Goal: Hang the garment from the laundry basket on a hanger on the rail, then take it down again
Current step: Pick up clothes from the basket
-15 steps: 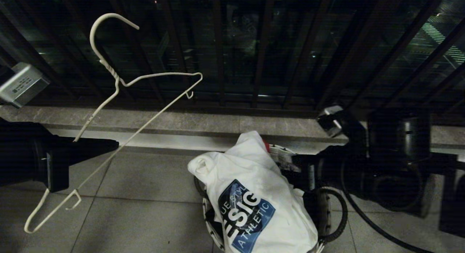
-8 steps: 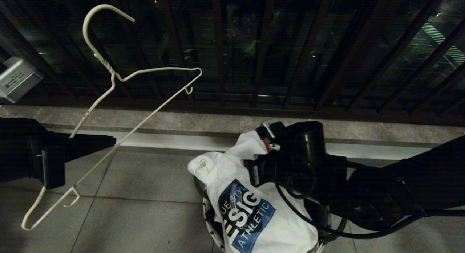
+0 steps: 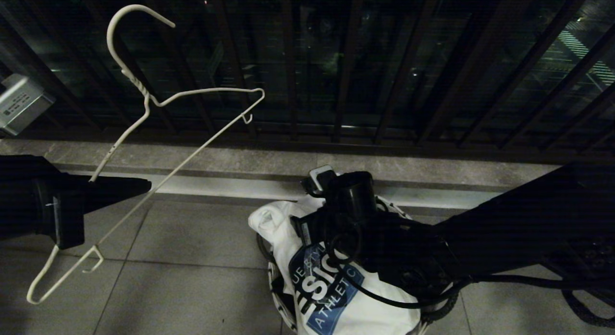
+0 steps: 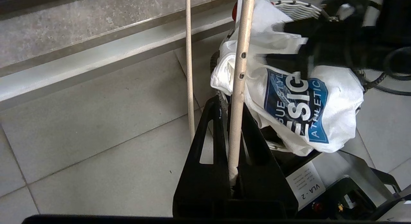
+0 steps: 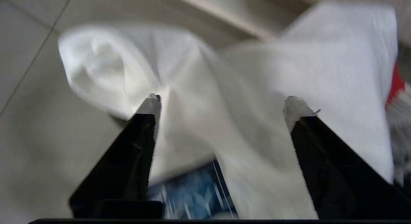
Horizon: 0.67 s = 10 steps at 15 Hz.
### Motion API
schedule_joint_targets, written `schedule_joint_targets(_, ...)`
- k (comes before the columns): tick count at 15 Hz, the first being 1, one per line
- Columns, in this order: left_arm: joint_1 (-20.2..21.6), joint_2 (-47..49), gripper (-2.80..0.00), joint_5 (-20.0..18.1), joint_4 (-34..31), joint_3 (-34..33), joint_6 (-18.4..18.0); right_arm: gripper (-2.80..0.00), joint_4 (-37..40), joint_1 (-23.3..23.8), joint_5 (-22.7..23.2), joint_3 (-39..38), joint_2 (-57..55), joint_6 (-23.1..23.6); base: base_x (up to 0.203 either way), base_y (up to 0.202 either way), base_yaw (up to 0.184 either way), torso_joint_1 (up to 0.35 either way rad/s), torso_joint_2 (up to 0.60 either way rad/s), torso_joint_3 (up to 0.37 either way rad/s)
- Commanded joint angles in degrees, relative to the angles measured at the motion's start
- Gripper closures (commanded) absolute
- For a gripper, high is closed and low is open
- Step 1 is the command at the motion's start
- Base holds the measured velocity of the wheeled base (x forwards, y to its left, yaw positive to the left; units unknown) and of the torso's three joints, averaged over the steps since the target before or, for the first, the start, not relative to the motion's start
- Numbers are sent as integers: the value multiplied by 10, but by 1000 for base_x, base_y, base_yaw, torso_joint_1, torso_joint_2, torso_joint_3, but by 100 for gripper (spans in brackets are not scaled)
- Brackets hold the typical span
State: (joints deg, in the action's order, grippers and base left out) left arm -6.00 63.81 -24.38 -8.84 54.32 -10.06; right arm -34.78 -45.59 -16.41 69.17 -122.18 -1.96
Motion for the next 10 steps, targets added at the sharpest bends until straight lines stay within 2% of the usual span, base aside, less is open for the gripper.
schedule_joint_targets(1,0,1,0,-1,0,0,-1,-280,-2,-13,-18,30,-32,14,0,0,0,0,0,0)
schedule_joint_targets(3,0,2,0,-1,0,0,-1,-280,-21,-21,-42,39,-56,35,0,0,0,0,0,0)
schedule_joint_targets(6,1,1,0,-1,1,0,-1,-280,-108,-23,-83,49,-93,109,0,0,0,0,0,0)
schedule_joint_targets(10,0,0,0,-1,2,0,-1,-280,-118,-46,-91,38,-73,115,0,0,0,0,0,0)
